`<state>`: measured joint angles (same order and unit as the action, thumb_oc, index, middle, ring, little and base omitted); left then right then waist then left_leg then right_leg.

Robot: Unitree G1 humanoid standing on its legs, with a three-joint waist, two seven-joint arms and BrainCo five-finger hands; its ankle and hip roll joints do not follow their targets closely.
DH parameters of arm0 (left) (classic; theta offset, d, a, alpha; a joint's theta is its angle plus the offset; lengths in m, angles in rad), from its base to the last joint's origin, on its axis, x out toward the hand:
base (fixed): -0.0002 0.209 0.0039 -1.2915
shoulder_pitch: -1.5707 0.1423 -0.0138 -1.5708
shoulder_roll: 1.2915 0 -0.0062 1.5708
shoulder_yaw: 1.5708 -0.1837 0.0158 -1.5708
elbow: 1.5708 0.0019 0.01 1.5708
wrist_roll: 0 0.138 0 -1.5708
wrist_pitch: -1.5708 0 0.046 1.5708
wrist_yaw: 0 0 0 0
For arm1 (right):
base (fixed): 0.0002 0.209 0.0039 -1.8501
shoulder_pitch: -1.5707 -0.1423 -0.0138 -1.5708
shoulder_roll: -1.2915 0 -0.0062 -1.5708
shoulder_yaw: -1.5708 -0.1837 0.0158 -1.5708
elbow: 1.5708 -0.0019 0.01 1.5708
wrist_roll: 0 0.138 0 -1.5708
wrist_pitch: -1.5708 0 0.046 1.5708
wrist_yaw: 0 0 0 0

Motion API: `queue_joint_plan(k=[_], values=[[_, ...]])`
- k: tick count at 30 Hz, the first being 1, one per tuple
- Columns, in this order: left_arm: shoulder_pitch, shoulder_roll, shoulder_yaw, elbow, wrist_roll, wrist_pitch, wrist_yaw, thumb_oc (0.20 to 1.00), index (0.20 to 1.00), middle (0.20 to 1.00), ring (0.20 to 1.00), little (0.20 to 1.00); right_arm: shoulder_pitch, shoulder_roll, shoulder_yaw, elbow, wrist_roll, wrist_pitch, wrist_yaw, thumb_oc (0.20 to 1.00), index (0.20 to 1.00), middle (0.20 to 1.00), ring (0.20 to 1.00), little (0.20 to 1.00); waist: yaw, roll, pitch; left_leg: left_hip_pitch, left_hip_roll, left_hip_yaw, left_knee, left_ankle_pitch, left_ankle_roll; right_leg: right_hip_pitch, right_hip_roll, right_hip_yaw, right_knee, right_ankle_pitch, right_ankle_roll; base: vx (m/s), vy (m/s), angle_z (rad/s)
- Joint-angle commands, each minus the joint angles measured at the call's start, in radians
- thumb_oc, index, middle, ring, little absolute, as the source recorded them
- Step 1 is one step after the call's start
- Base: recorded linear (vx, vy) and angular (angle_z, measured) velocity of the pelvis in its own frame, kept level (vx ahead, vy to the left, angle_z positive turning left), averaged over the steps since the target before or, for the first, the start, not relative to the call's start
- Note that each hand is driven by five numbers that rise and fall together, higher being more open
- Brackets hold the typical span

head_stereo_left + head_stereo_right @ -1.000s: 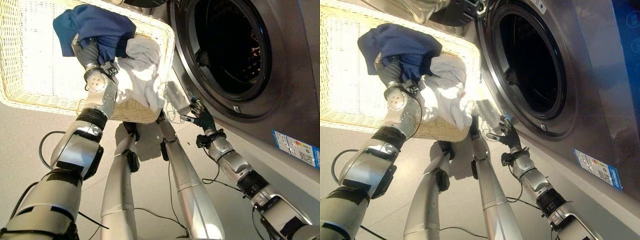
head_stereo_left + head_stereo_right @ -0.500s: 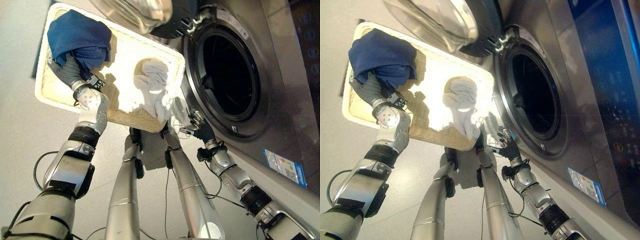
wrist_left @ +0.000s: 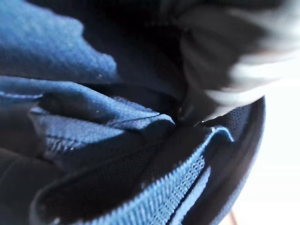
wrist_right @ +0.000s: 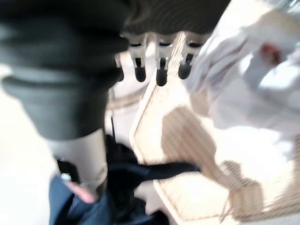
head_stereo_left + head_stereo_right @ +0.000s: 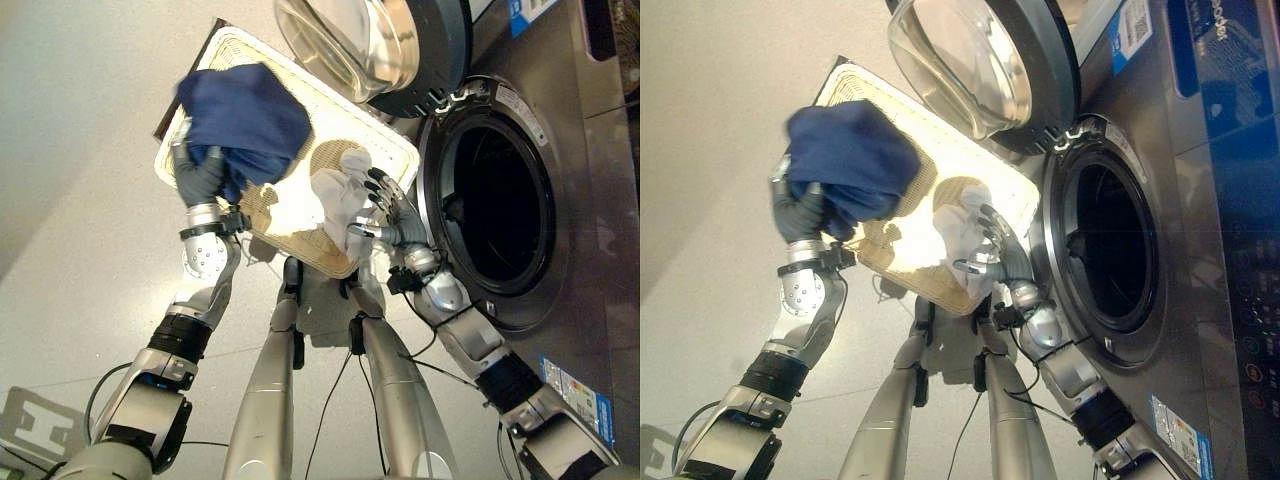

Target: Put the clothes into the washing machine.

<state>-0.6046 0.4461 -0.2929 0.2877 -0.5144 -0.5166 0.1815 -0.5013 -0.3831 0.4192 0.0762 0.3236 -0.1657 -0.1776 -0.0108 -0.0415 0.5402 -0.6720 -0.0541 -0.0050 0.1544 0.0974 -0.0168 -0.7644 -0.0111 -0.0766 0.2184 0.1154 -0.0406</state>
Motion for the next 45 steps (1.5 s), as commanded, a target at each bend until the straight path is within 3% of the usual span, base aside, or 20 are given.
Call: queue_joint_plan(k=[1, 11, 20, 28, 29, 30, 31, 32, 36, 38, 39, 40, 41, 44, 45], values=[[0.008, -0.006, 0.007, -0.080, -0.048, 0.037, -0.160, 0.200, 0.200, 0.200, 0.200, 0.200, 0.038, -0.025, -0.025, -0.136, -0.010, 0.002, 0.047, 1.000, 1.000, 1.000, 1.000, 1.000, -0.028, 0.088, -0.020, 0.017, -0.006, 0.046, -0.054, 0.024, -0.017, 0.062, -0.004, -0.038, 0.022, -0.084, 0.083, 0.00, 0.000, 0.00], [0.041, 0.058, -0.129, -0.160, -0.228, 0.275, -0.540, 0.200, 0.200, 0.200, 0.200, 0.200, -0.049, -0.113, 0.062, -0.145, 0.085, 0.107, 0.147, 1.000, 1.000, 1.000, 1.000, 1.000, -0.023, 0.102, -0.020, 0.023, -0.004, 0.065, -0.068, 0.038, -0.015, 0.074, -0.016, -0.048, -0.013, -0.056, 0.089, 0.00, 0.000, 0.00], [-0.002, 0.095, -0.223, -0.159, -0.212, 0.326, -0.466, 0.200, 0.200, 0.200, 0.200, 0.200, -0.050, -0.116, 0.127, -0.159, 0.357, 0.124, 0.228, 1.000, 1.000, 1.000, 1.000, 1.000, -0.032, 0.097, -0.020, 0.030, 0.005, 0.075, -0.106, 0.059, -0.011, 0.072, -0.006, -0.041, -0.036, -0.033, 0.098, 0.00, 0.000, 0.00], [-0.003, 0.097, -0.224, -0.158, -0.210, 0.326, -0.460, 0.200, 0.200, 0.200, 0.200, 0.200, -0.048, -0.115, 0.130, -0.163, 0.372, 0.127, 0.240, 1.000, 1.000, 1.000, 1.000, 1.000, -0.032, 0.096, -0.020, 0.030, 0.005, 0.075, -0.108, 0.060, -0.011, 0.072, -0.006, -0.041, -0.038, -0.031, 0.098, 0.00, 0.000, 0.00], [0.005, 0.099, -0.233, -0.150, -0.210, 0.328, -0.468, 0.200, 0.200, 0.200, 0.200, 0.200, -0.032, -0.114, 0.150, -0.190, 0.478, 0.154, 0.294, 1.000, 1.000, 1.000, 1.000, 1.000, -0.033, 0.095, -0.020, 0.025, 0.006, 0.075, -0.116, 0.066, -0.010, 0.065, -0.005, -0.040, -0.042, -0.024, 0.100, 0.00, 0.000, 0.00], [0.005, 0.099, -0.233, -0.150, -0.210, 0.328, -0.468, 0.200, 0.200, 0.200, 0.200, 0.200, -0.032, -0.114, 0.150, -0.190, 0.478, 0.154, 0.294, 1.000, 1.000, 1.000, 1.000, 1.000, -0.033, 0.095, -0.020, 0.025, 0.006, 0.075, -0.116, 0.066, -0.010, 0.065, -0.005, -0.040, -0.042, -0.024, 0.100, -0.03, -0.046, -0.03], [0.002, 0.099, -0.258, -0.159, -0.219, 0.313, -0.505, 0.200, 0.200, 0.200, 0.200, 0.200, -0.021, -0.107, 0.190, -0.183, 0.634, 0.224, 0.340, 0.200, 0.200, 0.200, 0.200, 0.200, -0.034, 0.094, -0.020, 0.021, 0.008, 0.074, -0.124, 0.073, -0.012, 0.063, -0.007, -0.040, -0.057, -0.014, 0.101, -0.02, -0.057, -0.04], [-0.003, 0.098, -0.277, -0.171, -0.250, 0.283, -0.541, 0.200, 0.200, 0.200, 0.200, 0.200, -0.019, -0.110, 0.218, -0.161, 0.691, 0.283, 0.353, 0.200, 0.200, 0.200, 0.200, 0.200, -0.034, 0.091, -0.020, 0.020, 0.007, 0.072, -0.125, 0.074, -0.013, 0.063, -0.007, -0.037, -0.067, -0.008, 0.099, -0.02, -0.059, -0.05], [-0.004, 0.096, -0.283, -0.180, -0.260, 0.268, -0.551, 0.200, 0.200, 0.200, 0.200, 0.200, -0.022, -0.115, 0.230, -0.153, 0.713, 0.300, 0.355, 0.200, 0.200, 0.200, 0.200, 0.200, -0.033, 0.090, -0.020, 0.020, 0.007, 0.071, -0.125, 0.074, -0.013, 0.064, -0.007, -0.037, -0.071, -0.005, 0.098, 0.00, -0.013, -0.02], [-0.009, 0.097, -0.292, -0.216, -0.318, 0.243, -0.574, 0.200, 0.200, 0.200, 0.200, 0.200, -0.012, -0.120, 0.255, -0.139, 0.787, 0.362, 0.378, 0.200, 0.200, 0.200, 0.200, 0.200, -0.031, 0.084, -0.020, 0.020, 0.008, 0.066, -0.132, 0.079, -0.013, 0.068, -0.005, -0.036, -0.079, 0.000, 0.097, -0.01, -0.060, -0.01], [-0.009, 0.095, -0.292, -0.226, -0.328, 0.241, -0.574, 0.398, 0.398, 0.398, 0.398, 0.398, -0.008, -0.121, 0.260, -0.126, 0.805, 0.377, 0.386, 0.200, 0.200, 0.200, 0.200, 0.200, -0.031, 0.082, -0.020, 0.020, 0.008, 0.064, -0.134, 0.079, -0.012, 0.068, -0.004, -0.037, -0.080, 0.001, 0.096, -0.01, -0.055, 0.00], [-0.009, 0.096, -0.292, -0.231, -0.339, 0.238, -0.568, 0.815, 0.815, 0.815, 0.815, 0.815, -0.006, -0.122, 0.263, -0.120, 0.810, 0.381, 0.385, 0.200, 0.200, 0.200, 0.200, 0.200, -0.030, 0.081, -0.020, 0.020, 0.008, 0.063, -0.135, 0.079, -0.012, 0.068, -0.003, -0.037, -0.081, 0.002, 0.096, -0.01, -0.036, 0.00], [-0.008, 0.094, -0.290, -0.238, -0.342, 0.240, -0.559, 1.000, 1.000, 1.000, 1.000, 1.000, -0.003, -0.123, 0.263, -0.117, 0.811, 0.385, 0.385, 0.200, 0.200, 0.200, 0.200, 0.200, -0.030, 0.081, -0.020, 0.021, 0.007, 0.062, -0.136, 0.080, -0.012, 0.069, -0.002, -0.037, -0.083, 0.002, 0.095, 0.00, 0.000, 0.00], [-0.001, 0.094, -0.288, -0.250, -0.319, 0.225, -0.488, 1.000, 1.000, 1.000, 1.000, 1.000, 0.009, -0.123, 0.263, -0.106, 0.839, 0.411, 0.395, 0.200, 0.200, 0.200, 0.200, 0.200, -0.029, 0.081, -0.020, 0.019, 0.006, 0.058, -0.137, 0.082, -0.012, 0.067, -0.001, -0.035, -0.081, 0.003, 0.093, 0.00, -0.011, 0.00], [0.005, 0.095, -0.278, -0.254, -0.283, 0.190, -0.410, 1.000, 1.000, 1.000, 1.000, 1.000, 0.022, -0.119, 0.261, -0.093, 0.855, 0.439, 0.406, 0.200, 0.200, 0.200, 0.200, 0.200, -0.028, 0.081, -0.020, 0.017, 0.004, 0.053, -0.136, 0.084, -0.011, 0.066, 0.001, -0.035, -0.081, 0.004, 0.093, -0.01, -0.044, 0.00]])
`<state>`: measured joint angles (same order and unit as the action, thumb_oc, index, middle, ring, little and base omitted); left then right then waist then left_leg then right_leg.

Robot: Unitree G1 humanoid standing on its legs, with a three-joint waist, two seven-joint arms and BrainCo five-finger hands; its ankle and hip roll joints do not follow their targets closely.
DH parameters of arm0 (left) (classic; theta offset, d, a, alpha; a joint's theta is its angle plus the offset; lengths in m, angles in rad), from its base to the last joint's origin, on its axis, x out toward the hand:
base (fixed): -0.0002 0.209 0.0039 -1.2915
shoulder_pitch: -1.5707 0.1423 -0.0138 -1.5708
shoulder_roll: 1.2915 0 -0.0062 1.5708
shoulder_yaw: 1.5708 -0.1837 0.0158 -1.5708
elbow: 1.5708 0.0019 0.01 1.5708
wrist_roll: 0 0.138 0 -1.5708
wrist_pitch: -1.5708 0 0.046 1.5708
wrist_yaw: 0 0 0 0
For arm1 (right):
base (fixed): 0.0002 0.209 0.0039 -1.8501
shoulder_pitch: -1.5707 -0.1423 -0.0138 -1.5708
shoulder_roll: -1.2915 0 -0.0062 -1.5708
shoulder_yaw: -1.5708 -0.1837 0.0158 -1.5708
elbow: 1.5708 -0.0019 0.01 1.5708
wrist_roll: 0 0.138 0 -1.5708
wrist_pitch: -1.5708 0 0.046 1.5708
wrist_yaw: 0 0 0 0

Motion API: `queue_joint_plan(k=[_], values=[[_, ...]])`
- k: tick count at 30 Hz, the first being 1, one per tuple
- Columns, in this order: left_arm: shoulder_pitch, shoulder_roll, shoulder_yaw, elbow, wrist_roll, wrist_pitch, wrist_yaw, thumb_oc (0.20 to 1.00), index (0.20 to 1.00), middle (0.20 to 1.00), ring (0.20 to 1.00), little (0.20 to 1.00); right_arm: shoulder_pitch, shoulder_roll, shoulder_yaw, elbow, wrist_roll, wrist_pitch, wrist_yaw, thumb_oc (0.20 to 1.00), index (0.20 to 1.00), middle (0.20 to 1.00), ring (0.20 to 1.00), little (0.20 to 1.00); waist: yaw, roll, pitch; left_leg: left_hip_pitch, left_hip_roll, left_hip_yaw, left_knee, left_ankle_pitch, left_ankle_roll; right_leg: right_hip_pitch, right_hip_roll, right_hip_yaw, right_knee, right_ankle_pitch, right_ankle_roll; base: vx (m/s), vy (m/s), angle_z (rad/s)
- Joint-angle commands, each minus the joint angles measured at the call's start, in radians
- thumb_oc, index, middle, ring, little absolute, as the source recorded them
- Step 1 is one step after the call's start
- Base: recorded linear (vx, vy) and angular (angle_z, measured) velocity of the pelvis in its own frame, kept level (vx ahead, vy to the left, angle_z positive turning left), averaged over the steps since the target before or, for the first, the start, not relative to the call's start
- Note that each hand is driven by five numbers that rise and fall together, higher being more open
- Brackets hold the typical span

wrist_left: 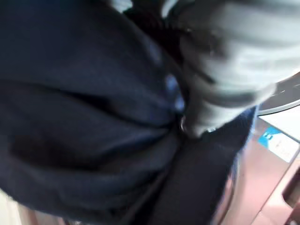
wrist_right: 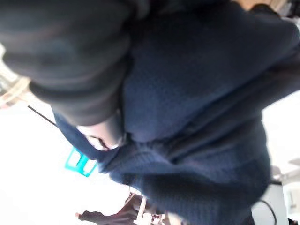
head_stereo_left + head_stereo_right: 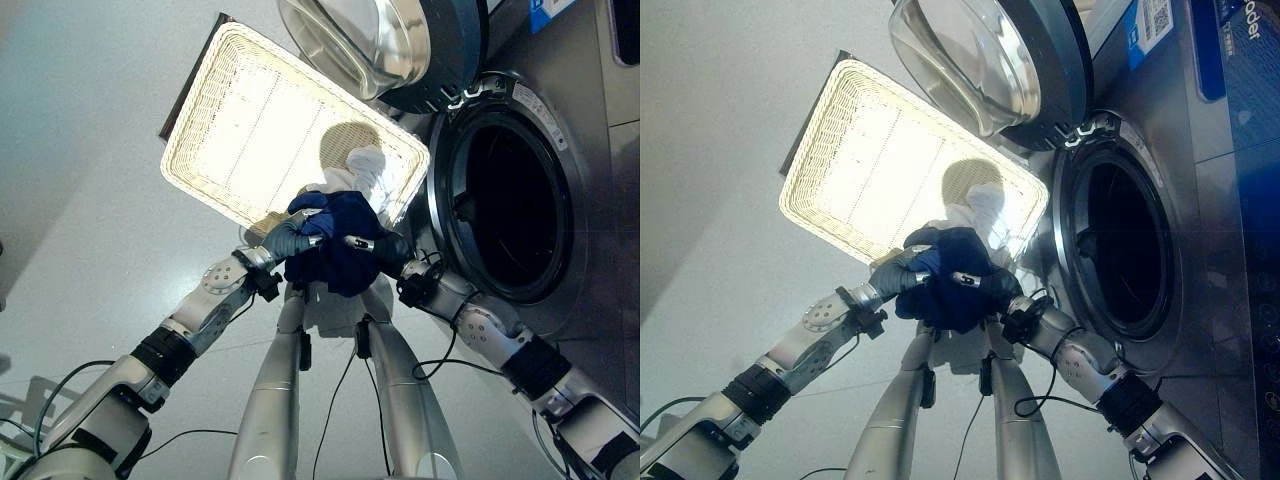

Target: Put the clothes into the washing machine.

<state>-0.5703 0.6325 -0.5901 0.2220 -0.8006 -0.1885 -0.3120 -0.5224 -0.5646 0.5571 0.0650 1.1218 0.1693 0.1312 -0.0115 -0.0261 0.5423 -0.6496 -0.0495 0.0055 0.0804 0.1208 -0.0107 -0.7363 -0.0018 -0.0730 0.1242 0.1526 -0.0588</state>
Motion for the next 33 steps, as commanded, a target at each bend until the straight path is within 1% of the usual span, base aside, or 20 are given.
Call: queue_joint_plan(k=[1, 2, 3, 5, 7, 8, 9, 13, 14, 18, 21, 22, 24, 27, 28, 29, 30, 31, 32, 33], values=[[-0.024, -0.092, 0.027, -0.188, 0.026, -0.156, 0.141, 1.000, 1.000, 1.000, 1.000, 1.000, 0.050, 0.063, 0.122, -0.075, 0.073, 0.129, 0.103, 0.200, 0.200, 0.200, 0.200, 0.200, -0.026, 0.064, -0.022, -0.006, -0.001, 0.039, -0.061, 0.061, -0.018, 0.039, -0.008, -0.038, 0.012, -0.033, 0.111, -0.01, -0.057, 0.00], [-0.017, -0.095, 0.038, -0.186, 0.053, -0.182, 0.198, 1.000, 1.000, 1.000, 1.000, 1.000, 0.059, 0.068, 0.120, -0.065, 0.077, 0.144, 0.109, 0.200, 0.200, 0.200, 0.200, 0.200, -0.024, 0.064, -0.022, -0.007, -0.002, 0.037, -0.062, 0.061, -0.017, 0.038, -0.008, -0.038, 0.012, -0.033, 0.110, -0.01, -0.079, 0.02], [-0.005, -0.100, 0.060, -0.181, 0.121, -0.218, 0.343, 1.000, 1.000, 1.000, 1.000, 1.000, 0.071, 0.072, 0.115, -0.039, 0.084, 0.159, 0.124, 0.200, 0.200, 0.200, 0.200, 0.200, -0.020, 0.062, -0.022, -0.009, -0.004, 0.030, -0.060, 0.061, -0.017, 0.039, -0.008, -0.041, 0.011, -0.034, 0.109, -0.01, -0.067, 0.02], [0.001, -0.102, 0.078, -0.169, 0.206, -0.230, 0.469, 1.000, 1.000, 1.000, 1.000, 1.000, 0.077, 0.075, 0.109, -0.020, 0.093, 0.168, 0.131, 0.200, 0.200, 0.200, 0.200, 0.200, -0.017, 0.061, -0.022, -0.008, -0.004, 0.028, -0.061, 0.061, -0.018, 0.040, -0.009, -0.043, 0.011, -0.037, 0.109, -0.01, -0.053, 0.02], [0.003, -0.096, 0.104, -0.141, 0.343, -0.232, 0.670, 1.000, 1.000, 1.000, 1.000, 1.000, 0.087, 0.081, 0.094, 0.012, 0.111, 0.179, 0.141, 0.200, 0.200, 0.200, 0.200, 0.200, -0.013, 0.061, -0.022, -0.010, -0.006, 0.024, -0.058, 0.062, -0.018, 0.042, -0.009, -0.047, 0.012, -0.039, 0.107, 0.00, -0.054, 0.00], [0.006, -0.094, 0.130, -0.120, 0.459, -0.207, 0.841, 1.000, 1.000, 1.000, 1.000, 1.000, 0.093, 0.089, 0.082, 0.034, 0.127, 0.185, 0.140, 0.200, 0.200, 0.200, 0.200, 0.200, -0.009, 0.061, -0.022, -0.010, -0.008, 0.019, -0.056, 0.061, -0.020, 0.044, -0.010, -0.049, 0.013, -0.042, 0.107, 0.00, -0.063, 0.01], [0.004, -0.086, 0.153, -0.098, 0.540, -0.182, 0.943, 1.000, 1.000, 1.000, 1.000, 1.000, 0.093, 0.093, 0.068, 0.056, 0.137, 0.195, 0.146, 0.200, 0.200, 0.200, 0.200, 0.200, -0.007, 0.060, -0.022, -0.010, -0.008, 0.018, -0.053, 0.060, -0.021, 0.046, -0.011, -0.052, 0.015, -0.045, 0.107, 0.00, -0.070, 0.01], [0.003, -0.054, 0.253, -0.048, 0.721, -0.074, 1.193, 1.000, 1.000, 1.000, 1.000, 1.000, 0.106, 0.093, 0.014, 0.126, 0.181, 0.198, 0.152, 0.200, 0.200, 0.200, 0.200, 0.200, 0.001, 0.049, -0.022, -0.009, -0.006, 0.012, -0.037, 0.052, -0.029, 0.050, -0.017, -0.065, 0.022, -0.055, 0.106, 0.00, -0.073, 0.04], [-0.002, -0.046, 0.263, -0.037, 0.748, -0.059, 1.226, 1.000, 1.000, 1.000, 1.000, 1.000, 0.108, 0.092, 0.006, 0.135, 0.197, 0.198, 0.149, 0.200, 0.200, 0.200, 0.200, 0.200, 0.002, 0.048, -0.022, -0.009, -0.005, 0.013, -0.034, 0.050, -0.031, 0.052, -0.018, -0.066, 0.024, -0.056, 0.106, 0.02, -0.067, 0.05], [-0.024, -0.022, 0.304, 0.022, 0.764, -0.020, 1.293, 1.000, 1.000, 1.000, 1.000, 1.000, 0.112, 0.097, -0.034, 0.182, 0.281, 0.179, 0.140, 0.200, 0.200, 0.200, 0.200, 0.200, 0.001, 0.045, -0.022, -0.009, -0.002, 0.018, -0.021, 0.045, -0.038, 0.051, -0.019, -0.069, 0.035, -0.063, 0.105, 0.00, 0.000, 0.00], [-0.047, -0.017, 0.328, 0.087, 0.711, -0.009, 1.294, 1.000, 1.000, 1.000, 1.000, 1.000, 0.115, 0.124, -0.077, 0.222, 0.445, 0.111, 0.135, 0.200, 0.200, 0.200, 0.200, 0.200, -0.003, 0.046, -0.022, -0.008, 0.001, 0.021, -0.008, 0.039, -0.043, 0.047, -0.018, -0.065, 0.051, -0.070, 0.106, 0.03, -0.005, -0.03], [-0.060, -0.029, 0.339, 0.147, 0.671, -0.016, 1.273, 1.000, 1.000, 1.000, 1.000, 1.000, 0.108, 0.156, -0.121, 0.257, 0.631, 0.057, 0.143, 0.200, 0.200, 0.200, 0.200, 0.200, -0.008, 0.051, -0.022, -0.005, 0.002, 0.025, 0.000, 0.032, -0.046, 0.045, -0.016, -0.059, 0.062, -0.076, 0.108, 0.05, 0.014, -0.04], [-0.066, -0.041, 0.344, 0.179, 0.664, -0.019, 1.260, 1.000, 1.000, 1.000, 1.000, 1.000, 0.099, 0.178, -0.159, 0.269, 0.717, 0.005, 0.145, 0.200, 0.200, 0.200, 0.200, 0.200, -0.010, 0.055, -0.022, -0.004, 0.003, 0.028, 0.002, 0.030, -0.046, 0.043, -0.015, -0.056, 0.067, -0.079, 0.110, 0.03, 0.014, -0.08], [-0.080, -0.057, 0.339, 0.240, 0.645, -0.016, 1.235, 1.000, 1.000, 1.000, 1.000, 1.000, 0.069, 0.219, -0.247, 0.290, 0.850, -0.187, 0.154, 0.200, 0.200, 0.200, 0.200, 0.200, -0.016, 0.068, -0.022, -0.006, 0.004, 0.034, 0.009, 0.022, -0.047, 0.035, -0.015, -0.048, 0.078, -0.084, 0.113, 0.03, 0.002, -0.09], [-0.079, -0.061, 0.341, 0.254, 0.640, -0.022, 1.227, 1.000, 1.000, 1.000, 1.000, 1.000, 0.064, 0.233, -0.277, 0.292, 0.850, -0.234, 0.152, 0.200, 0.200, 0.200, 0.200, 0.200, -0.018, 0.071, -0.022, -0.006, 0.004, 0.035, 0.010, 0.020, -0.046, 0.034, -0.016, -0.047, 0.080, -0.085, 0.113, 0.03, -0.003, -0.08], [-0.081, -0.061, 0.340, 0.258, 0.639, -0.023, 1.226, 1.000, 1.000, 1.000, 1.000, 1.000, 0.064, 0.238, -0.284, 0.291, 0.850, -0.239, 0.153, 0.200, 0.200, 0.200, 0.200, 0.200, -0.017, 0.072, -0.022, -0.006, 0.004, 0.036, 0.011, 0.019, -0.046, 0.034, -0.016, -0.047, 0.080, -0.085, 0.113, 0.03, -0.012, -0.09], [-0.077, -0.071, 0.341, 0.290, 0.621, -0.036, 1.203, 1.000, 1.000, 1.000, 1.000, 1.000, 0.045, 0.264, -0.355, 0.294, 0.850, -0.365, 0.134, 0.200, 0.200, 0.200, 0.200, 0.200, -0.020, 0.077, -0.022, -0.004, 0.003, 0.038, 0.016, 0.013, -0.047, 0.035, -0.019, -0.046, 0.083, -0.088, 0.114, 0.04, -0.025, -0.08], [-0.073, -0.076, 0.341, 0.317, 0.608, -0.054, 1.188, 1.000, 1.000, 1.000, 1.000, 1.000, 0.026, 0.281, -0.413, 0.296, 0.850, -0.443, 0.107, 0.200, 0.200, 0.200, 0.200, 0.200, -0.021, 0.080, -0.022, -0.002, 0.004, 0.040, 0.019, 0.009, -0.047, 0.036, -0.021, -0.047, 0.086, -0.089, 0.116, 0.06, -0.053, -0.05], [-0.070, -0.084, 0.340, 0.356, 0.594, -0.081, 1.167, 1.000, 1.000, 1.000, 1.000, 1.000, -0.009, 0.292, -0.498, 0.291, 0.850, -0.583, 0.035, 0.200, 0.200, 0.200, 0.200, 0.200, -0.021, 0.085, -0.022, -0.003, 0.005, 0.043, 0.023, 0.005, -0.048, 0.036, -0.024, -0.049, 0.088, -0.091, 0.118, 0.04, -0.041, -0.01], [-0.070, -0.084, 0.340, 0.356, 0.594, -0.081, 1.167, 1.000, 1.000, 1.000, 1.000, 1.000, -0.009, 0.292, -0.498, 0.291, 0.850, -0.583, 0.035, 0.200, 0.200, 0.200, 0.200, 0.200, -0.021, 0.085, -0.022, -0.003, 0.005, 0.043, 0.023, 0.005, -0.048, 0.036, -0.024, -0.049, 0.088, -0.091, 0.118, 0.02, -0.034, -0.01]])
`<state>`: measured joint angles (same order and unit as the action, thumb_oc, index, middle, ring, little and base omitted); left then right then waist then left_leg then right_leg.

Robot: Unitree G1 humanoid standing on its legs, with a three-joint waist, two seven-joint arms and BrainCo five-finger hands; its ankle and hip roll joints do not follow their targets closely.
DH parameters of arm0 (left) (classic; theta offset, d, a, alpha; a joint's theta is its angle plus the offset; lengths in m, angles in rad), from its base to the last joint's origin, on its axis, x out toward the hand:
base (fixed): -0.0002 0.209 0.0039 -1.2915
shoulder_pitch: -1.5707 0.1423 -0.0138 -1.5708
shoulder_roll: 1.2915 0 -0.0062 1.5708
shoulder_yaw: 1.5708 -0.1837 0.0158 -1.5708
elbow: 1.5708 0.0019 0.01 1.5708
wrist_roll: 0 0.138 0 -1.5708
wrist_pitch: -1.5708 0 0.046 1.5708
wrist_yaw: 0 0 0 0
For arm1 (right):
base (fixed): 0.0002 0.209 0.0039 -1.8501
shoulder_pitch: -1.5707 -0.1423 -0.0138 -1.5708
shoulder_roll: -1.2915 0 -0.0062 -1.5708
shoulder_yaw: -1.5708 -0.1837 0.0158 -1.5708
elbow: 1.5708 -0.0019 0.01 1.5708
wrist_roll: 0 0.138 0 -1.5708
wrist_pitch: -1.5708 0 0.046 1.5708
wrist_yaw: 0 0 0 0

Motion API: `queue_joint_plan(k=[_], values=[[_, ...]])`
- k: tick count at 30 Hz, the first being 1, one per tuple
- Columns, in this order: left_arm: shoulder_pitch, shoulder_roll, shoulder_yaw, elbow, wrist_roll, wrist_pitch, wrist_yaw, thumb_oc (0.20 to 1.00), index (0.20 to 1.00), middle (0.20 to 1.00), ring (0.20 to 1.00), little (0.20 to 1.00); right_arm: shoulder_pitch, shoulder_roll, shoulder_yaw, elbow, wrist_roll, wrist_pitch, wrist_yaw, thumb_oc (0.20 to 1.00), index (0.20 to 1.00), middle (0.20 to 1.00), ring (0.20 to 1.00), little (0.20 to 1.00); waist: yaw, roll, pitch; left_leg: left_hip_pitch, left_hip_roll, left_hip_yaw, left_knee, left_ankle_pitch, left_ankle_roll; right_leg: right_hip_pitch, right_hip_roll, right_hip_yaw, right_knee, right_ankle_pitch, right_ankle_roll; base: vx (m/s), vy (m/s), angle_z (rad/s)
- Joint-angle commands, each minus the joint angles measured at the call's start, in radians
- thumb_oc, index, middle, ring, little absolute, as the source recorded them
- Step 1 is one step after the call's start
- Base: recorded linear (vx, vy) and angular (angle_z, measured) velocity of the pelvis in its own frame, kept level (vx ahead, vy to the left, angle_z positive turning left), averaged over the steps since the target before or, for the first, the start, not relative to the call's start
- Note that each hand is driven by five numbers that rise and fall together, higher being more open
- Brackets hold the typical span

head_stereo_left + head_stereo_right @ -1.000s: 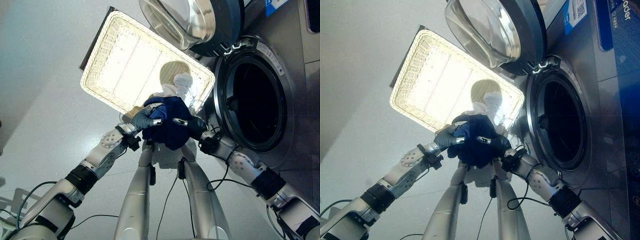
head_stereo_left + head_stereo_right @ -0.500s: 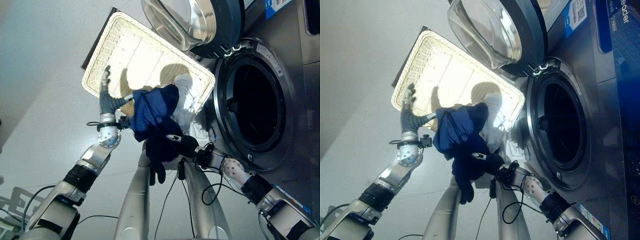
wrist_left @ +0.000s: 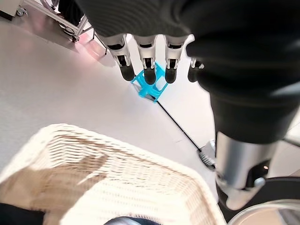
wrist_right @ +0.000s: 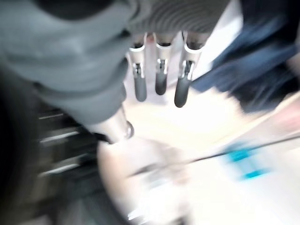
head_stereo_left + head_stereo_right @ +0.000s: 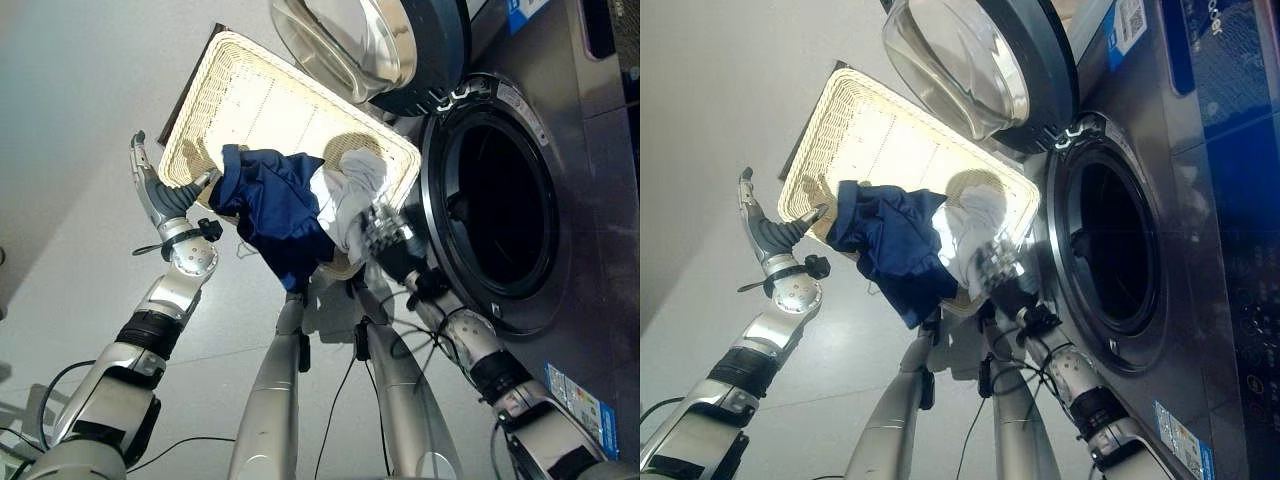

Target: Put the clothes into the washing machine.

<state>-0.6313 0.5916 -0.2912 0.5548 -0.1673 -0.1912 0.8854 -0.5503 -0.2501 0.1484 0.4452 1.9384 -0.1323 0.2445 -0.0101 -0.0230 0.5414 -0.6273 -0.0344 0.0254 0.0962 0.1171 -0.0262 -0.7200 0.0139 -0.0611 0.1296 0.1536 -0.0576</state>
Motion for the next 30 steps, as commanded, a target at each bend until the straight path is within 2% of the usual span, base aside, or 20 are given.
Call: queue_joint_plan(k=[1, 2, 3, 4, 5, 8, 13, 15, 16, 17, 18, 19, 23, 24, 25, 27, 28, 30], values=[[-0.009, -0.045, 0.040, 0.032, -0.039, -0.084, -0.032, 1.000, 1.000, 1.000, 1.000, 1.000, 0.007, -0.024, -0.107, -0.089, 0.034, -0.323, -0.099, 0.200, 0.200, 0.200, 0.200, 0.200, -0.022, 0.083, -0.021, -0.025, -0.010, 0.024, 0.007, 0.007, -0.033, 0.020, -0.040, -0.062, 0.083, -0.092, 0.117, 0.00, 0.000, 0.00], [-0.009, -0.045, 0.040, 0.032, -0.039, -0.084, -0.032, 1.000, 1.000, 1.000, 1.000, 1.000, 0.007, -0.024, -0.107, -0.089, 0.034, -0.323, -0.099, 0.200, 0.200, 0.200, 0.200, 0.200, -0.022, 0.083, -0.021, -0.025, -0.010, 0.024, 0.007, 0.007, -0.033, 0.020, -0.040, -0.062, 0.083, -0.092, 0.117, 0.04, -0.042, 0.00], [0.012, -0.065, 0.031, 0.067, -0.106, -0.142, -0.093, 1.000, 1.000, 1.000, 1.000, 1.000, -0.087, -0.075, -0.242, -0.050, 0.034, -0.500, -0.221, 0.200, 0.200, 0.200, 0.200, 0.200, -0.020, 0.096, -0.021, -0.026, -0.010, 0.027, 0.017, -0.004, -0.034, 0.017, -0.044, -0.064, 0.091, -0.094, 0.120, 0.03, -0.038, 0.01], [0.010, -0.066, 0.031, 0.068, -0.112, -0.147, -0.098, 1.000, 1.000, 1.000, 1.000, 1.000, -0.096, -0.084, -0.248, -0.043, 0.034, -0.505, -0.226, 0.200, 0.200, 0.200, 0.200, 0.200, -0.020, 0.097, -0.021, -0.035, -0.010, 0.027, 0.018, 0.002, -0.034, 0.009, -0.044, -0.065, 0.089, -0.086, 0.119, 0.03, -0.042, 0.01], [0.020, -0.075, 0.027, 0.054, -0.151, -0.178, -0.140, 1.000, 1.000, 1.000, 1.000, 1.000, -0.135, -0.132, -0.262, 0.004, 0.034, -0.518, -0.245, 0.200, 0.200, 0.200, 0.200, 0.200, -0.019, 0.102, -0.021, -0.041, -0.012, 0.028, 0.024, 0.001, -0.032, 0.003, -0.043, -0.065, 0.092, -0.083, 0.118, 0.00, 0.000, 0.00], [0.045, -0.096, 0.032, 0.029, -0.220, -0.235, -0.222, 1.000, 1.000, 1.000, 1.000, 1.000, -0.159, -0.170, -0.284, 0.030, -0.033, -0.493, -0.287, 0.200, 0.200, 0.200, 0.200, 0.200, -0.018, 0.110, -0.021, -0.050, -0.018, 0.028, 0.033, -0.002, -0.027, -0.008, -0.041, -0.062, 0.096, -0.080, 0.115, 0.00, 0.000, 0.00], [0.060, -0.106, 0.038, -0.022, -0.248, -0.264, -0.282, 1.000, 1.000, 1.000, 1.000, 1.000, -0.123, -0.171, -0.277, 0.044, -0.173, -0.412, -0.329, 0.200, 0.200, 0.200, 0.200, 0.200, -0.026, 0.110, -0.021, -0.058, -0.024, 0.027, 0.042, -0.005, -0.020, -0.017, -0.033, -0.051, 0.100, -0.078, 0.111, 0.01, 0.022, -0.08], [0.060, -0.103, 0.037, -0.030, -0.212, -0.253, -0.286, 1.000, 1.000, 1.000, 1.000, 1.000, -0.099, -0.165, -0.268, 0.063, -0.208, -0.364, -0.308, 0.391, 0.391, 0.391, 0.391, 0.391, -0.029, 0.107, -0.021, -0.056, -0.025, 0.029, 0.043, -0.008, -0.018, -0.015, -0.030, -0.046, 0.099, -0.081, 0.109, 0.01, 0.022, -0.08], [0.059, -0.103, 0.037, -0.030, -0.210, -0.252, -0.285, 1.000, 1.000, 1.000, 1.000, 1.000, -0.100, -0.165, -0.268, 0.064, -0.208, -0.362, -0.307, 0.391, 0.391, 0.391, 0.391, 0.391, -0.029, 0.107, -0.021, -0.058, -0.025, 0.029, 0.043, -0.006, -0.018, -0.016, -0.030, -0.046, 0.099, -0.079, 0.109, 0.00, 0.030, -0.10], [0.044, -0.080, 0.013, -0.039, -0.106, -0.200, -0.242, 1.000, 1.000, 1.000, 1.000, 1.000, -0.073, -0.158, -0.235, 0.083, -0.248, -0.316, -0.279, 0.796, 0.796, 0.796, 0.796, 0.796, -0.033, 0.103, -0.021, -0.063, -0.025, 0.032, 0.047, -0.004, -0.017, -0.019, -0.028, -0.044, 0.096, -0.075, 0.106, 0.01, 0.029, -0.08], [0.043, -0.072, 0.005, -0.038, -0.081, -0.177, -0.231, 1.000, 1.000, 1.000, 1.000, 1.000, -0.061, -0.157, -0.224, 0.088, -0.259, -0.298, -0.271, 0.934, 0.934, 0.934, 0.934, 0.934, -0.034, 0.102, -0.021, -0.055, -0.025, 0.032, 0.049, -0.013, -0.017, -0.010, -0.029, -0.043, 0.098, -0.084, 0.106, 0.02, 0.041, -0.06], [0.036, -0.062, -0.003, -0.034, -0.055, -0.142, -0.222, 1.000, 1.000, 1.000, 1.000, 1.000, -0.053, -0.159, -0.210, 0.099, -0.271, -0.277, -0.259, 1.000, 1.000, 1.000, 1.000, 1.000, -0.035, 0.100, -0.021, -0.056, -0.025, 0.033, 0.052, -0.013, -0.017, -0.010, -0.028, -0.042, 0.098, -0.083, 0.105, 0.02, 0.049, -0.04], [-0.026, -0.006, -0.056, 0.012, 0.048, 0.023, -0.182, 1.000, 1.000, 1.000, 1.000, 1.000, -0.008, -0.164, -0.107, 0.124, -0.425, -0.189, -0.204, 1.000, 1.000, 1.000, 1.000, 1.000, -0.050, 0.090, -0.021, -0.071, -0.022, 0.045, 0.075, -0.016, -0.019, -0.019, -0.028, -0.034, 0.096, -0.078, 0.102, -0.01, 0.076, -0.07], [-0.032, -0.001, -0.060, 0.016, 0.053, 0.032, -0.180, 1.000, 1.000, 1.000, 1.000, 1.000, -0.004, -0.166, -0.099, 0.123, -0.440, -0.185, -0.204, 1.000, 1.000, 1.000, 1.000, 1.000, -0.052, 0.089, -0.021, -0.073, -0.022, 0.046, 0.077, -0.017, -0.019, -0.021, -0.028, -0.033, 0.096, -0.078, 0.102, -0.01, 0.097, -0.06], [-0.063, 0.020, -0.084, 0.035, 0.078, 0.095, -0.186, 1.000, 1.000, 1.000, 1.000, 1.000, 0.017, -0.172, -0.050, 0.122, -0.533, -0.161, -0.184, 1.000, 1.000, 1.000, 1.000, 1.000, -0.059, 0.084, -0.021, -0.082, -0.021, 0.052, 0.088, -0.018, -0.020, -0.028, -0.027, -0.029, 0.098, -0.077, 0.100, -0.01, 0.082, -0.04], [-0.084, 0.031, -0.095, 0.049, 0.087, 0.136, -0.200, 1.000, 1.000, 1.000, 1.000, 1.000, 0.030, -0.176, -0.019, 0.119, -0.583, -0.153, -0.173, 1.000, 1.000, 1.000, 1.000, 1.000, -0.065, 0.081, -0.021, -0.088, -0.020, 0.055, 0.095, -0.019, -0.020, -0.033, -0.026, -0.026, 0.100, -0.076, 0.100, -0.01, 0.090, -0.03], [-0.120, 0.043, -0.122, 0.078, 0.081, 0.197, -0.234, 1.000, 1.000, 1.000, 1.000, 1.000, 0.047, -0.181, 0.025, 0.107, -0.666, -0.140, -0.160, 1.000, 1.000, 1.000, 1.000, 1.000, -0.075, 0.074, -0.021, -0.097, -0.019, 0.062, 0.104, -0.020, -0.020, -0.041, -0.027, -0.023, 0.100, -0.074, 0.100, -0.01, 0.103, -0.08], [-0.167, 0.045, -0.146, 0.121, 0.105, 0.272, -0.272, 1.000, 1.000, 1.000, 1.000, 1.000, 0.063, -0.185, 0.082, 0.091, -0.741, -0.138, -0.145, 1.000, 1.000, 1.000, 1.000, 1.000, -0.086, 0.064, -0.021, -0.110, -0.019, 0.069, 0.119, -0.023, -0.020, -0.049, -0.026, -0.018, 0.100, -0.072, 0.099, -0.01, 0.098, -0.11]])
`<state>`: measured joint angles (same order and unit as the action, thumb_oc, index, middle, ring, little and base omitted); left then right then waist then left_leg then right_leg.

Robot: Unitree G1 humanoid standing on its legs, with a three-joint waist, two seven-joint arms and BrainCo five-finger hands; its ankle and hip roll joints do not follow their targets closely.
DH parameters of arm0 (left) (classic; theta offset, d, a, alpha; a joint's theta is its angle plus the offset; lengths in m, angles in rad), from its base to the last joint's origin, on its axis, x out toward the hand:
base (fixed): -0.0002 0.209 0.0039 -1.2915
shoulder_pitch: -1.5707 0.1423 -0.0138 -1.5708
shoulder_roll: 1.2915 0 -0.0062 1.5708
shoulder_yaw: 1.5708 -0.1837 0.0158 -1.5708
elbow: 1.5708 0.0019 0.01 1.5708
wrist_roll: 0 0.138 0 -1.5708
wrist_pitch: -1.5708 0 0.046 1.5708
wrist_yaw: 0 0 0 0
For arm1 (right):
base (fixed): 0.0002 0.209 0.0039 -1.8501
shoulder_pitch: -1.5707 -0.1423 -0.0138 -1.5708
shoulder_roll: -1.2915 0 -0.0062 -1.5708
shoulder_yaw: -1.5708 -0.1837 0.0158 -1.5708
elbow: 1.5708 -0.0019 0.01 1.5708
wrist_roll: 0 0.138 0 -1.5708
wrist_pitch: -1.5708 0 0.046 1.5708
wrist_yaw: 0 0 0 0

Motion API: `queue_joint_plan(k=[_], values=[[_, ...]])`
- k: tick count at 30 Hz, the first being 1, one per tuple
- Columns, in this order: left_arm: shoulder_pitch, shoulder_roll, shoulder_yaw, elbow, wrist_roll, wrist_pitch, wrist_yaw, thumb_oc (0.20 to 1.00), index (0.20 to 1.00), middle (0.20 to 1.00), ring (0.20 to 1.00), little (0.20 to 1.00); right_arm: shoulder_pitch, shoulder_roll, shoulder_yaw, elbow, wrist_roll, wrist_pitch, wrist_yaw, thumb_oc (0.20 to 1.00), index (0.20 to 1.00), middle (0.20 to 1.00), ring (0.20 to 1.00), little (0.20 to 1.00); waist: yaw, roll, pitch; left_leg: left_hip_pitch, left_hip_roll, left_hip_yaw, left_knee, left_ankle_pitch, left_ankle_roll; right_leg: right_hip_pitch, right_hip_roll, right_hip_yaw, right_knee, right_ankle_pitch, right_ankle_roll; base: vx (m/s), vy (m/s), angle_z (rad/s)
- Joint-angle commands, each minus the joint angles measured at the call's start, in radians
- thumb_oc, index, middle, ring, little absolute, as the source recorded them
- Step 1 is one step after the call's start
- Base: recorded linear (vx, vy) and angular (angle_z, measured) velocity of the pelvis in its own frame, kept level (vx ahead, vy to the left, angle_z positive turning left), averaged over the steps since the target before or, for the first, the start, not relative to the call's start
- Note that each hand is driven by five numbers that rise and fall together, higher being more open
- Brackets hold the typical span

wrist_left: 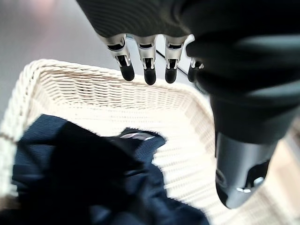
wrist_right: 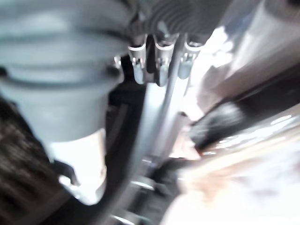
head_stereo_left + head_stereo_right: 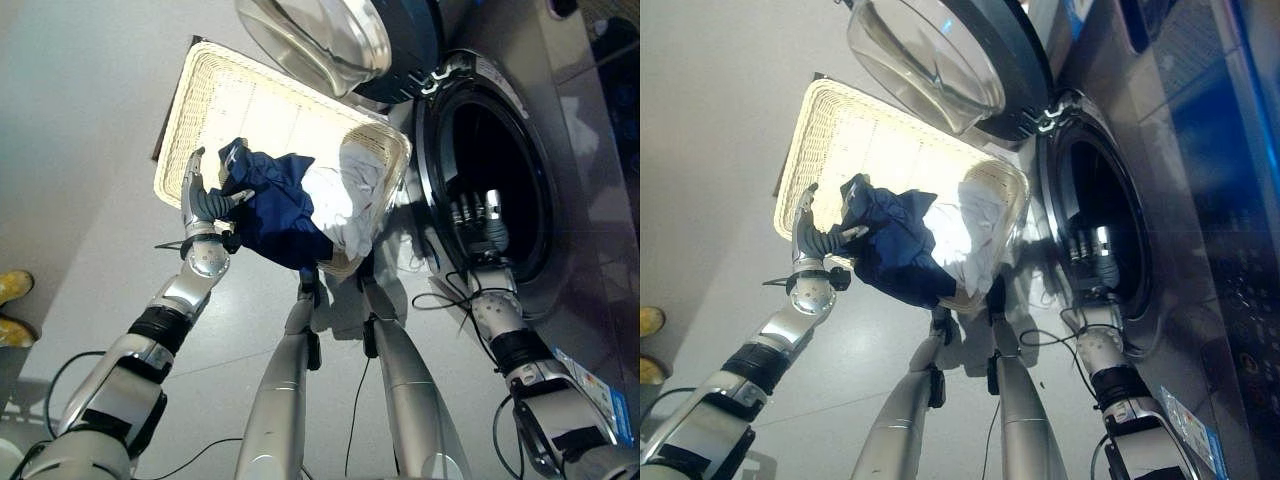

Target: Put the clothes into the washing machine.

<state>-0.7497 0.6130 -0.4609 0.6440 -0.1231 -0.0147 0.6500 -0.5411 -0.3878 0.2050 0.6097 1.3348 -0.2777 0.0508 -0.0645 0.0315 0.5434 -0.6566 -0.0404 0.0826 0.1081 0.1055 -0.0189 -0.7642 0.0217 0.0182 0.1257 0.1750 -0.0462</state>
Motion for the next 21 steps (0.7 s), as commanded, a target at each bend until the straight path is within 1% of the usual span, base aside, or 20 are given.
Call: queue_joint_plan(k=[1, 2, 4, 6, 7, 8, 9, 10, 11, 12, 13, 14, 15, 17, 18, 19, 20, 21], values=[[-0.079, 0.026, 0.005, 0.069, 0.063, 0.147, -0.073, 1.000, 1.000, 1.000, 1.000, 1.000, 0.056, -0.053, 0.058, -0.082, -0.170, 0.002, 0.051, 1.000, 1.000, 1.000, 1.000, 1.000, -0.040, 0.003, -0.023, -0.089, -0.014, 0.018, 0.121, -0.016, -0.027, -0.011, -0.034, -0.095, 0.104, -0.091, 0.088, -0.01, 0.091, -0.06], [-0.097, 0.028, -0.005, 0.097, 0.065, 0.177, -0.098, 1.000, 1.000, 1.000, 1.000, 1.000, 0.057, -0.057, 0.074, -0.087, -0.179, 0.007, 0.055, 1.000, 1.000, 1.000, 1.000, 1.000, -0.046, 0.000, -0.023, -0.093, -0.014, 0.022, 0.130, -0.020, -0.027, -0.014, -0.035, -0.093, 0.105, -0.091, 0.088, -0.01, 0.107, -0.03], [-0.136, 0.035, -0.034, 0.160, 0.073, 0.264, -0.163, 1.000, 1.000, 1.000, 1.000, 1.000, 0.058, -0.065, 0.104, -0.100, -0.185, 0.012, 0.059, 1.000, 1.000, 1.000, 1.000, 1.000, -0.059, -0.009, -0.023, -0.104, -0.014, 0.032, 0.155, -0.030, -0.028, -0.023, -0.037, -0.088, 0.108, -0.089, 0.090, 0.00, 0.116, -0.04], [-0.175, 0.040, -0.075, 0.241, 0.100, 0.346, -0.263, 1.000, 1.000, 1.000, 1.000, 1.000, 0.052, -0.078, 0.125, -0.117, -0.183, 0.019, 0.056, 1.000, 1.000, 1.000, 1.000, 1.000, -0.077, -0.019, -0.023, -0.120, -0.013, 0.043, 0.190, -0.045, -0.027, -0.038, -0.041, -0.080, 0.111, -0.086, 0.091, 0.00, 0.131, -0.13], [-0.181, 0.041, -0.083, 0.254, 0.105, 0.355, -0.276, 1.000, 1.000, 1.000, 1.000, 1.000, 0.050, -0.080, 0.128, -0.120, -0.181, 0.020, 0.055, 1.000, 1.000, 1.000, 1.000, 1.000, -0.080, -0.021, -0.023, -0.123, -0.012, 0.044, 0.195, -0.048, -0.027, -0.041, -0.041, -0.079, 0.112, -0.085, 0.091, 0.00, 0.128, -0.19], [-0.197, 0.043, -0.107, 0.287, 0.119, 0.386, -0.315, 1.000, 1.000, 1.000, 1.000, 1.000, 0.047, -0.085, 0.137, -0.128, -0.176, 0.023, 0.053, 1.000, 1.000, 1.000, 1.000, 1.000, -0.089, -0.026, -0.023, -0.131, -0.011, 0.050, 0.209, -0.055, -0.027, -0.048, -0.043, -0.075, 0.113, -0.083, 0.093, 0.00, 0.167, -0.19], [-0.220, 0.045, -0.141, 0.337, 0.127, 0.415, -0.375, 1.000, 1.000, 1.000, 1.000, 1.000, 0.046, -0.088, 0.147, -0.138, -0.176, 0.020, 0.051, 1.000, 1.000, 1.000, 1.000, 1.000, -0.102, -0.035, -0.023, -0.139, -0.009, 0.058, 0.228, -0.067, -0.024, -0.057, -0.045, -0.068, 0.113, -0.079, 0.095, 0.00, 0.149, -0.14], [-0.221, 0.045, -0.142, 0.338, 0.127, 0.414, -0.375, 1.000, 1.000, 1.000, 1.000, 1.000, 0.046, -0.088, 0.146, -0.138, -0.176, 0.020, 0.051, 1.000, 1.000, 1.000, 1.000, 1.000, -0.101, -0.035, -0.023, -0.140, -0.009, 0.058, 0.228, -0.067, -0.024, -0.057, -0.045, -0.068, 0.114, -0.079, 0.095, 0.01, 0.172, -0.13], [-0.243, 0.040, -0.165, 0.382, 0.113, 0.427, -0.427, 1.000, 1.000, 1.000, 1.000, 1.000, 0.043, -0.090, 0.157, -0.147, -0.172, 0.016, 0.050, 1.000, 1.000, 1.000, 1.000, 1.000, -0.115, -0.047, -0.023, -0.150, -0.006, 0.069, 0.244, -0.078, -0.020, -0.068, -0.045, -0.059, 0.113, -0.075, 0.098, 0.01, 0.092, -0.16], [-0.245, 0.038, -0.166, 0.388, 0.112, 0.425, -0.430, 1.000, 1.000, 1.000, 1.000, 1.000, 0.043, -0.090, 0.158, -0.149, -0.173, 0.015, 0.049, 1.000, 1.000, 1.000, 1.000, 1.000, -0.117, -0.048, -0.023, -0.151, -0.005, 0.071, 0.245, -0.079, -0.020, -0.070, -0.044, -0.057, 0.113, -0.074, 0.098, 0.07, 0.176, -0.20], [-0.246, 0.019, -0.178, 0.423, 0.098, 0.415, -0.478, 1.000, 1.000, 1.000, 1.000, 1.000, 0.055, -0.084, 0.169, -0.158, -0.176, 0.013, 0.037, 1.000, 1.000, 1.000, 1.000, 1.000, -0.124, -0.056, -0.023, -0.130, 0.000, 0.071, 0.260, -0.120, -0.021, -0.053, -0.034, -0.046, 0.120, -0.100, 0.105, 0.01, 0.105, -0.18], [-0.266, 0.019, -0.177, 0.431, 0.094, 0.415, -0.495, 1.000, 1.000, 1.000, 1.000, 1.000, 0.040, -0.085, 0.166, -0.164, -0.178, 0.014, 0.030, 1.000, 1.000, 1.000, 1.000, 1.000, -0.131, -0.063, -0.023, -0.162, -0.003, 0.085, 0.254, -0.089, -0.014, -0.087, -0.038, -0.041, 0.113, -0.068, 0.101, 0.08, 0.161, -0.18], [-0.253, 0.001, -0.182, 0.446, 0.084, 0.405, -0.529, 1.000, 1.000, 1.000, 1.000, 1.000, 0.055, -0.074, 0.173, -0.169, -0.178, 0.017, 0.021, 1.000, 1.000, 1.000, 1.000, 1.000, -0.131, -0.065, -0.023, -0.134, 0.001, 0.080, 0.263, -0.126, -0.017, -0.062, -0.028, -0.035, 0.119, -0.095, 0.107, 0.01, 0.095, -0.14], [-0.254, -0.017, -0.183, 0.459, 0.075, 0.397, -0.574, 1.000, 1.000, 1.000, 1.000, 1.000, 0.054, -0.065, 0.175, -0.177, -0.177, 0.027, 0.016, 1.000, 1.000, 1.000, 1.000, 1.000, -0.136, -0.072, -0.023, -0.134, -0.002, 0.087, 0.260, -0.129, -0.011, -0.067, -0.023, -0.027, 0.116, -0.090, 0.108, 0.04, 0.096, -0.10], [-0.256, -0.024, -0.184, 0.465, 0.075, 0.393, -0.598, 0.928, 0.928, 0.928, 0.928, 0.928, 0.053, -0.061, 0.176, -0.180, -0.179, 0.031, 0.016, 1.000, 1.000, 1.000, 1.000, 1.000, -0.138, -0.074, -0.023, -0.133, -0.002, 0.090, 0.257, -0.130, -0.009, -0.069, -0.021, -0.023, 0.114, -0.088, 0.109, 0.01, 0.080, -0.01], [-0.258, -0.030, -0.185, 0.474, 0.076, 0.392, -0.624, 0.467, 0.467, 0.467, 0.467, 0.467, 0.053, -0.058, 0.178, -0.185, -0.181, 0.036, 0.020, 1.000, 1.000, 1.000, 1.000, 1.000, -0.141, -0.078, -0.023, -0.133, -0.003, 0.094, 0.256, -0.131, -0.007, -0.072, -0.018, -0.019, 0.113, -0.085, 0.110, 0.00, 0.056, 0.02], [-0.259, -0.033, -0.187, 0.479, 0.079, 0.393, -0.632, 0.354, 0.354, 0.354, 0.354, 0.354, 0.051, -0.056, 0.179, -0.186, -0.183, 0.040, 0.022, 1.000, 1.000, 1.000, 1.000, 1.000, -0.142, -0.080, -0.023, -0.132, -0.003, 0.096, 0.255, -0.132, -0.006, -0.072, -0.017, -0.018, 0.112, -0.084, 0.111, 0.00, 0.055, 0.02], [-0.261, -0.039, -0.190, 0.486, 0.092, 0.393, -0.652, 0.200, 0.200, 0.200, 0.200, 0.200, 0.048, -0.053, 0.181, -0.189, -0.185, 0.044, 0.024, 1.000, 1.000, 1.000, 1.000, 1.000, -0.144, -0.082, -0.023, -0.130, -0.004, 0.099, 0.251, -0.133, -0.004, -0.071, -0.016, -0.015, 0.109, -0.082, 0.111, 0.00, 0.063, 0.01]])
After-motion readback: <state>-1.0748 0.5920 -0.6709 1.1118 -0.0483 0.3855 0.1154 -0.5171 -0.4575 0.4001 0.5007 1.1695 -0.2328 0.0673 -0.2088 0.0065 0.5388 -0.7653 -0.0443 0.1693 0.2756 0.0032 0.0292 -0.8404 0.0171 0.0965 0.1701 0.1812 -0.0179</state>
